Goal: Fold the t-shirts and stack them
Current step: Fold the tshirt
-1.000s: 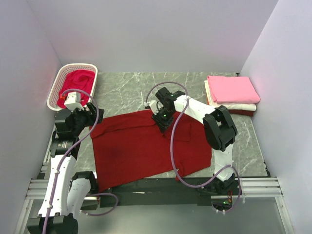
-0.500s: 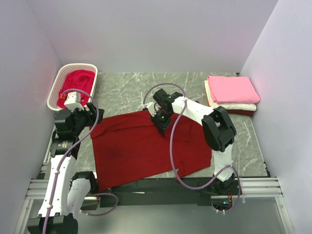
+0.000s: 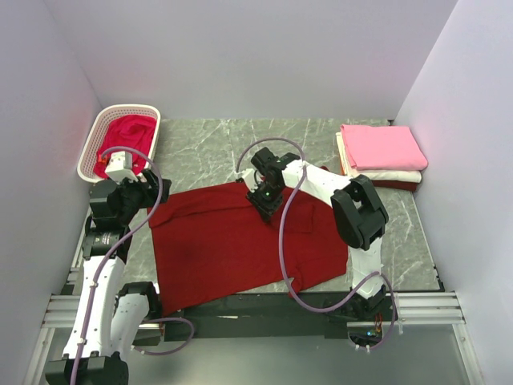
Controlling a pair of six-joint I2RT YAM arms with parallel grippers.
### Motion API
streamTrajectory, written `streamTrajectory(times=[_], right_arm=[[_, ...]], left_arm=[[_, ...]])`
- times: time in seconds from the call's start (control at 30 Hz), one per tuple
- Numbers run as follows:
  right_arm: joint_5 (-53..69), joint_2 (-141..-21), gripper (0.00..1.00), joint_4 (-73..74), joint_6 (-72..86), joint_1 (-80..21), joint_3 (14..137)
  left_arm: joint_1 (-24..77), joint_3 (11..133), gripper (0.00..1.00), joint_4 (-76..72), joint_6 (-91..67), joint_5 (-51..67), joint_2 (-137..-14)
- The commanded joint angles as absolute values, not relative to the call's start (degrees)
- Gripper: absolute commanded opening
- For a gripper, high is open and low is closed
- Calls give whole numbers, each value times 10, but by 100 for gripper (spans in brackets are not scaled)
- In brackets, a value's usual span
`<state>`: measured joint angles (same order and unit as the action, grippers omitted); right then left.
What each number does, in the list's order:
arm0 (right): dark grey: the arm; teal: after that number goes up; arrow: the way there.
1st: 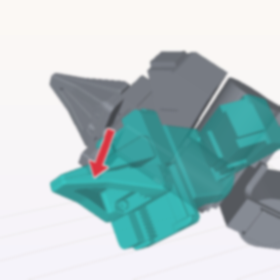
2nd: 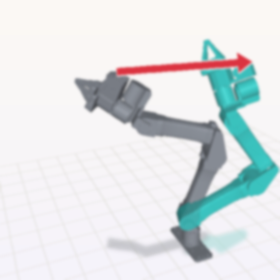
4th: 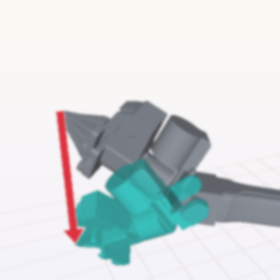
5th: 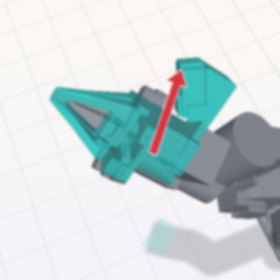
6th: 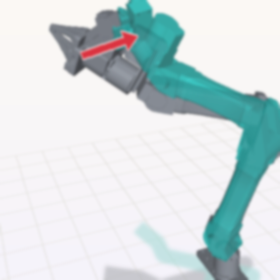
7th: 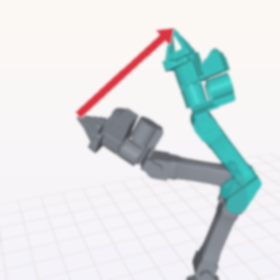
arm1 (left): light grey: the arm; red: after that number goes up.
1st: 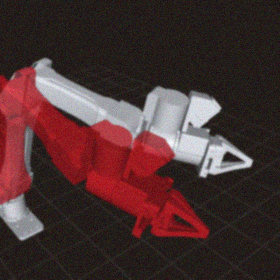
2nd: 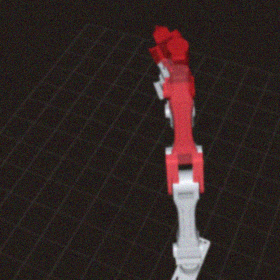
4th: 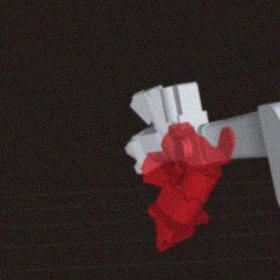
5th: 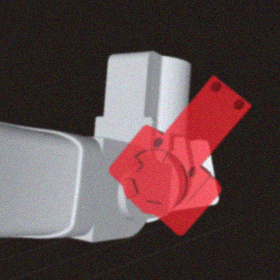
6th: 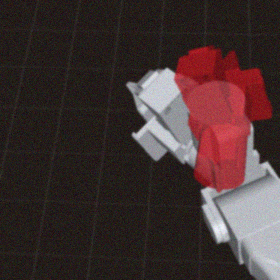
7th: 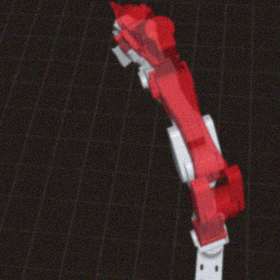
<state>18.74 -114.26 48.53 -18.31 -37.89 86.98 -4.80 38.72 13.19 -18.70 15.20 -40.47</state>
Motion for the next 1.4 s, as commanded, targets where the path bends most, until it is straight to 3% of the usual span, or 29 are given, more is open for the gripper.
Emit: streamTrajectory(times=[0.0,0.57,1.1,1.2,1.37], right_arm=[[191,-1140,36,479,-172,-388,868],[136,-1141,37,465,-142,-410,866],[113,-1155,24,461,-131,-423,859],[98,-1158,24,458,-127,-425,861],[94,-1167,32,461,-123,-427,870]], left_arm=[[-47,398,77,110,-178,163,-396],[-48,397,77,110,-178,163,-396],[-47,396,77,110,-179,162,-395],[-47,398,77,110,-178,162,-395],[-47,397,77,110,-178,163,-395]])
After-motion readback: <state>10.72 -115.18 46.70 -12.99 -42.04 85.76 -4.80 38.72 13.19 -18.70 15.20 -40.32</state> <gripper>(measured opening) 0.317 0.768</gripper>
